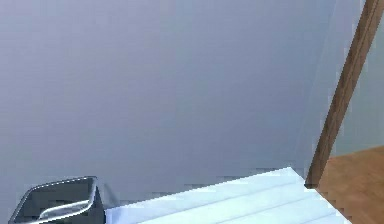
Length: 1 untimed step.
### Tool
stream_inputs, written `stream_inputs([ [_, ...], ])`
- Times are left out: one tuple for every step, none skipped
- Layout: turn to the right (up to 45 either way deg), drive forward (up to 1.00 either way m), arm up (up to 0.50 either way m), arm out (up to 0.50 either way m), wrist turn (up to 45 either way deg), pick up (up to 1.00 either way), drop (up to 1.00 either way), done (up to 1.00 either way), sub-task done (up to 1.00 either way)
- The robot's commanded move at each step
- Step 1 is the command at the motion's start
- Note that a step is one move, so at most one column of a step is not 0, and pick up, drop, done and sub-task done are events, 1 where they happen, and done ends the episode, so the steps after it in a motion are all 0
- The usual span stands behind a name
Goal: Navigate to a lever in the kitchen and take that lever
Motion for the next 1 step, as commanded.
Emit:
stream_inputs([
  [18.0,0.00,0.00,0.00,0.0,0.00,0.00,0.00,0.00],
])
